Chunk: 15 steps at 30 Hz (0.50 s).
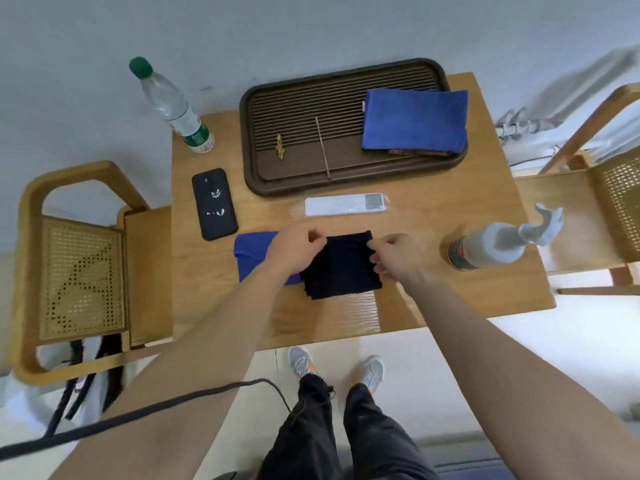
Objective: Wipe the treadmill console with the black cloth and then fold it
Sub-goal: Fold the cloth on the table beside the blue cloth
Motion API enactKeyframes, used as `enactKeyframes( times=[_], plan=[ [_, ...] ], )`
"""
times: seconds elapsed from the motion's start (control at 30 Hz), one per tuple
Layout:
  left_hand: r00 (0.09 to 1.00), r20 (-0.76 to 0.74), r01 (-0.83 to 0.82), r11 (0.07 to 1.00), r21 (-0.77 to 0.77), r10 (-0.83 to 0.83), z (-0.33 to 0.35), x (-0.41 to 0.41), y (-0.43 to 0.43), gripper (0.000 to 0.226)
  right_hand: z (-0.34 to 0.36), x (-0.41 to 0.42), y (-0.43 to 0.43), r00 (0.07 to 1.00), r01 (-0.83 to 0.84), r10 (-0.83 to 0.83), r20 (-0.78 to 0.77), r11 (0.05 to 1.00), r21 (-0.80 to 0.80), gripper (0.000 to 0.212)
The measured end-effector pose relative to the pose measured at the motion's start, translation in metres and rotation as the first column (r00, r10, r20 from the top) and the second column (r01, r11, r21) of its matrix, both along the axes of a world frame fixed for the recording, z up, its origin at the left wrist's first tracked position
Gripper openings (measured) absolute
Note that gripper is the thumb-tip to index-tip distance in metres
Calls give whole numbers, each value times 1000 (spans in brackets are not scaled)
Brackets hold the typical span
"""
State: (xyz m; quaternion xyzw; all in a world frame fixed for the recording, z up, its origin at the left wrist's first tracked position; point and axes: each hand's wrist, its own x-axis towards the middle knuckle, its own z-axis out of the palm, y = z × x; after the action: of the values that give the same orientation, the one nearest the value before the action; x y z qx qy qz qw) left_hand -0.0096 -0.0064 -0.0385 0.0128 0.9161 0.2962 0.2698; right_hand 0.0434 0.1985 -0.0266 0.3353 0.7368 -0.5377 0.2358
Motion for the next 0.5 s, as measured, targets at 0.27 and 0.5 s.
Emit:
enactKeyframes(
  times=[0.27, 0.5],
  plan=[
    [955, -228, 139, 965, -222, -190, -30, 35, 17, 20, -31, 20, -27, 983, -170, 184, 6, 898, 405, 36],
    [949, -167, 215, 936, -280, -267, -40, 41, 22, 42, -43, 18, -40, 933, -336, 357, 40, 828, 449, 48]
  ],
)
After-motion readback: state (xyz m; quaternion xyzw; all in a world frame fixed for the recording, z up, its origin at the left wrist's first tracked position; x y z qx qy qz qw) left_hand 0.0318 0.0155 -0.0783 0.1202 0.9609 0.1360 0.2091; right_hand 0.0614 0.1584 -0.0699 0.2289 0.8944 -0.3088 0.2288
